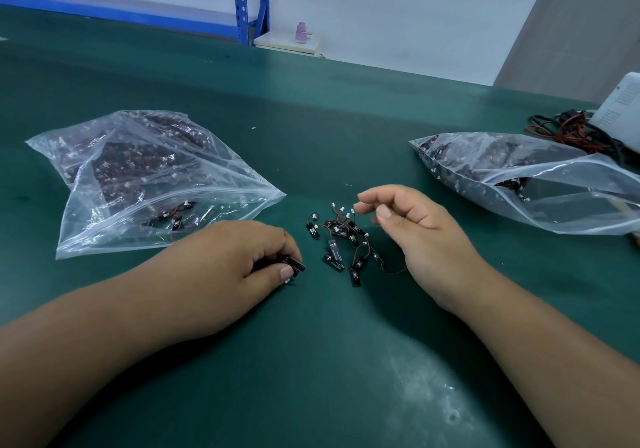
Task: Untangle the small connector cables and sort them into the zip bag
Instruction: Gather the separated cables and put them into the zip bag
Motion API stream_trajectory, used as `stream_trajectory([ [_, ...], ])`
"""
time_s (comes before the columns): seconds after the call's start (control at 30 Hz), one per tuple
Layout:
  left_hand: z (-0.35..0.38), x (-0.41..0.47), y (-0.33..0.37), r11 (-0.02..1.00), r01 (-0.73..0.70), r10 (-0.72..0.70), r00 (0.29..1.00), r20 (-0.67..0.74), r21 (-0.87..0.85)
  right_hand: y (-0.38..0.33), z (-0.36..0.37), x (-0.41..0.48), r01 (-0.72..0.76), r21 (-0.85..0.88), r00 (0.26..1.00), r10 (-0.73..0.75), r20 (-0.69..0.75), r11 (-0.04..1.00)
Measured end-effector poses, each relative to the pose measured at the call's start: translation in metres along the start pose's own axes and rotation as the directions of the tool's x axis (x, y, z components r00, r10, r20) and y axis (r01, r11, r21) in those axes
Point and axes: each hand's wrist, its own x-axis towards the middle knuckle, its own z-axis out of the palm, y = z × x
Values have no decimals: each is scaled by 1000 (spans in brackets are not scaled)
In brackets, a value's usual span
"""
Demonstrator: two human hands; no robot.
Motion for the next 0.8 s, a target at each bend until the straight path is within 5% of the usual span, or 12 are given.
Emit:
stream_trajectory([
  [0.1,0,0,0,1000,-2,2,1000,-1,0,1,1,0,7,-65,998,-3,57,998],
  [0.2,0,0,1,1000,7,-7,1000,-4,-12,-1,2,-1,70,-328,982,-8,187,942],
  [0.33,0,0,2,1000,15,-15,1000,-23,-25,-5,16,2,226,-710,934,61,353,667],
  [0.8,-1,4,-6,989,142,-145,984,-101,-34,-7,52,31,252,-841,968,-123,220,478],
])
